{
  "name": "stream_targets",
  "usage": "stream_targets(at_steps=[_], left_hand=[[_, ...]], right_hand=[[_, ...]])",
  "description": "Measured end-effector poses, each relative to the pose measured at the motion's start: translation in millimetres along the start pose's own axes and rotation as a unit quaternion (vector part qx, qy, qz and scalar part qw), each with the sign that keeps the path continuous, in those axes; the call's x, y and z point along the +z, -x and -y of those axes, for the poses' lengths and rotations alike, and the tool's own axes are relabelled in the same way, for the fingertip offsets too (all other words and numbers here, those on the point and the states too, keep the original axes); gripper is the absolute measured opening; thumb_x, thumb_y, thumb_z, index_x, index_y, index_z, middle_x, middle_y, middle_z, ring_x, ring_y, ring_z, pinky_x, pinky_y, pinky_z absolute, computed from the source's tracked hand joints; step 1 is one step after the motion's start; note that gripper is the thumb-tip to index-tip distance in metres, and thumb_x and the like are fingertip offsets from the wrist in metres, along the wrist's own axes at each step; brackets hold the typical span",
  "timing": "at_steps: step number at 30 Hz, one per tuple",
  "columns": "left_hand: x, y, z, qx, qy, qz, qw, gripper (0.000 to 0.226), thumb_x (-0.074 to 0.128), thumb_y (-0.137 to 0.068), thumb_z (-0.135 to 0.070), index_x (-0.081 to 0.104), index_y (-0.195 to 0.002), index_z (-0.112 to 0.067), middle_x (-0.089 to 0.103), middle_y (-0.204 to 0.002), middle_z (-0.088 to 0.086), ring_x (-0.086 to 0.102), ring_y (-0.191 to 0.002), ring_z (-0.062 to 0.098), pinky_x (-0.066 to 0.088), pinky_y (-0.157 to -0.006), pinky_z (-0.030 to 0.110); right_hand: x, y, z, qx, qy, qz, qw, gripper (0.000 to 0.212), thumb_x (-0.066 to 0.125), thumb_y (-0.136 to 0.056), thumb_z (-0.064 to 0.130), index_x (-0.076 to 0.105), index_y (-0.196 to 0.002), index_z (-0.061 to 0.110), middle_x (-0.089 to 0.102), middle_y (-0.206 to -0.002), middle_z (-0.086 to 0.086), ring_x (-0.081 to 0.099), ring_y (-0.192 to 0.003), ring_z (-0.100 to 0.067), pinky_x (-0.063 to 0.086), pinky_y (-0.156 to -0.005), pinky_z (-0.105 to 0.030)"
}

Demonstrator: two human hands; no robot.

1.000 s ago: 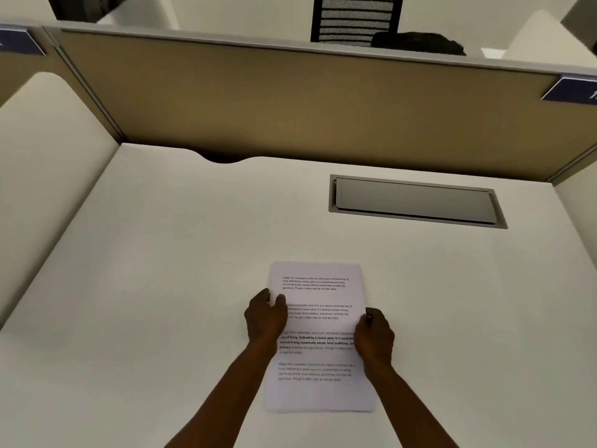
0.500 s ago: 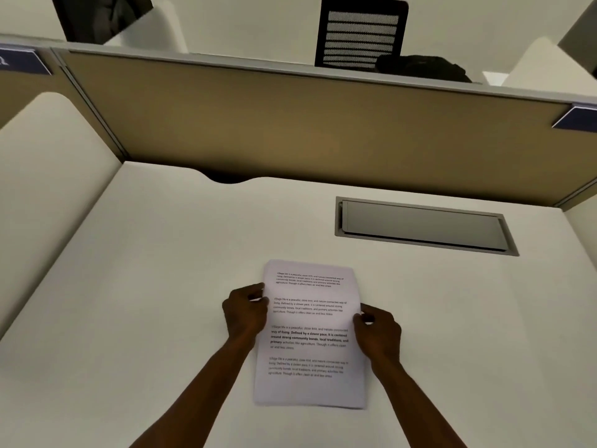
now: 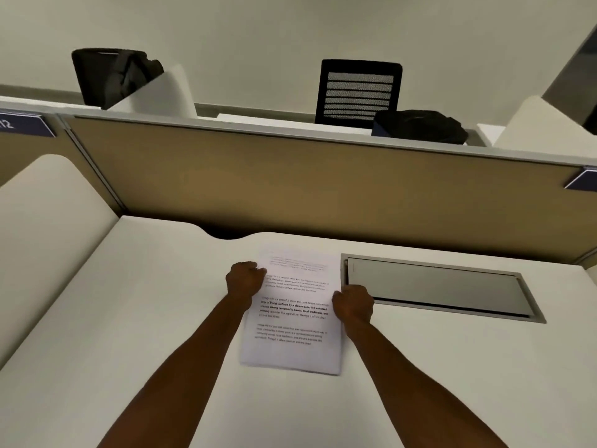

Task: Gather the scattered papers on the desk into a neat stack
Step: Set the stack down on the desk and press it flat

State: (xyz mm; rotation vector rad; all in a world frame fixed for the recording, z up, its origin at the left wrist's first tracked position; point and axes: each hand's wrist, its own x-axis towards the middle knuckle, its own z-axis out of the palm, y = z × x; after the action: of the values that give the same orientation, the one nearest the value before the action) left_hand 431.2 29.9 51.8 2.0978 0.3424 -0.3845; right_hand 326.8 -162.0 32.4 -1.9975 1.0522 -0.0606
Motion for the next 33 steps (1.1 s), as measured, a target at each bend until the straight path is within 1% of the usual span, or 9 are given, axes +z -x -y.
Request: stream_targets(at_steps=[3, 4, 7, 11, 14, 18, 23, 27, 33], left_hand=[[12.1, -13.1, 1.9, -0.013, -0.006, 0.000, 1.000, 0.025, 0.065, -0.094, -0.024, 0.072, -0.107, -0.004, 0.069, -0.115, 0.011, 0.058, -0.119, 0.032, 0.046, -0.101, 0.035], [16.6, -16.9, 3.4, -0.013, -0.009, -0.003, 1.000, 0.028, 0.064, -0.093, -0.023, 0.072, -0.109, -0.002, 0.069, -0.117, 0.013, 0.059, -0.119, 0.032, 0.047, -0.102, 0.036], [27.0, -20.0, 6.4, -0.015, -0.029, -0.037, 0.999, 0.047, 0.067, -0.092, -0.024, 0.061, -0.131, 0.000, 0.059, -0.139, 0.016, 0.054, -0.130, 0.032, 0.040, -0.111, 0.037], [33.6, -20.1, 8.5, 0.001, -0.052, -0.051, 0.997, 0.053, 0.069, -0.090, -0.027, 0.058, -0.136, -0.002, 0.056, -0.143, 0.015, 0.052, -0.132, 0.031, 0.040, -0.112, 0.037], [36.1, -19.1, 10.2, -0.003, -0.046, -0.055, 0.997, 0.056, 0.071, -0.089, -0.028, 0.056, -0.138, -0.004, 0.055, -0.145, 0.014, 0.052, -0.133, 0.031, 0.040, -0.112, 0.037], [39.4, -11.0, 14.6, 0.023, -0.056, -0.061, 0.996, 0.059, 0.068, -0.091, -0.028, 0.052, -0.141, -0.001, 0.054, -0.146, 0.016, 0.049, -0.136, 0.031, 0.037, -0.114, 0.036], [39.3, -2.4, 22.1, 0.046, -0.061, -0.059, 0.995, 0.063, 0.062, -0.095, -0.028, 0.042, -0.148, -0.001, 0.049, -0.150, 0.017, 0.043, -0.141, 0.032, 0.032, -0.117, 0.038], [35.5, -1.5, 29.6, 0.059, -0.037, -0.058, 0.996, 0.062, 0.061, -0.096, -0.024, 0.039, -0.150, -0.004, 0.051, -0.148, 0.016, 0.045, -0.139, 0.033, 0.033, -0.117, 0.040], [30.8, 5.5, 38.0, 0.077, 0.023, -0.061, 0.995, 0.063, 0.064, -0.095, -0.017, 0.038, -0.151, -0.004, 0.056, -0.144, 0.018, 0.057, -0.131, 0.031, 0.042, -0.112, 0.040]], right_hand=[[10.6, -12.4, -2.9, 0.008, 0.019, 0.005, 1.000, 0.015, 0.060, -0.083, 0.011, 0.069, -0.082, -0.001, 0.071, -0.083, -0.014, 0.065, -0.071, -0.026, 0.049, -0.061, -0.027], [13.3, -16.4, -3.8, 0.008, 0.026, 0.004, 1.000, 0.013, 0.061, -0.081, 0.010, 0.069, -0.082, 0.000, 0.071, -0.081, -0.013, 0.065, -0.070, -0.025, 0.050, -0.061, -0.027], [18.1, -24.5, -6.8, -0.007, 0.040, -0.016, 0.999, 0.011, 0.063, -0.079, 0.007, 0.072, -0.079, 0.001, 0.073, -0.079, -0.012, 0.065, -0.066, -0.023, 0.054, -0.062, -0.028], [24.1, -26.0, -9.6, -0.044, 0.015, -0.047, 0.998, 0.012, 0.069, -0.081, 0.004, 0.072, -0.087, -0.006, 0.074, -0.088, -0.018, 0.070, -0.081, -0.031, 0.044, -0.067, -0.024], [25.8, -25.5, -10.7, -0.053, 0.013, -0.056, 0.997, 0.013, 0.070, -0.082, 0.004, 0.072, -0.091, -0.006, 0.074, -0.093, -0.019, 0.071, -0.087, -0.033, 0.042, -0.069, -0.025], [27.9, -23.6, -14.1, -0.060, 0.014, -0.062, 0.996, 0.015, 0.068, -0.084, 0.006, 0.073, -0.097, -0.001, 0.074, -0.099, -0.017, 0.070, -0.094, -0.033, 0.047, -0.076, -0.028], [29.3, -19.1, -16.7, -0.078, 0.027, -0.065, 0.994, 0.024, 0.068, -0.086, 0.008, 0.071, -0.107, -0.004, 0.071, -0.109, -0.020, 0.067, -0.104, -0.036, 0.051, -0.089, -0.038], [29.6, -16.1, -16.4, -0.069, 0.024, -0.075, 0.995, 0.017, 0.070, -0.084, 0.006, 0.071, -0.097, -0.005, 0.072, -0.101, -0.021, 0.069, -0.094, -0.036, 0.049, -0.077, -0.032], [24.4, -14.2, -17.5, -0.106, 0.099, -0.041, 0.989, 0.013, 0.064, -0.088, 0.012, 0.068, -0.090, 0.000, 0.068, -0.097, -0.017, 0.067, -0.091, -0.031, 0.049, -0.073, -0.031]])
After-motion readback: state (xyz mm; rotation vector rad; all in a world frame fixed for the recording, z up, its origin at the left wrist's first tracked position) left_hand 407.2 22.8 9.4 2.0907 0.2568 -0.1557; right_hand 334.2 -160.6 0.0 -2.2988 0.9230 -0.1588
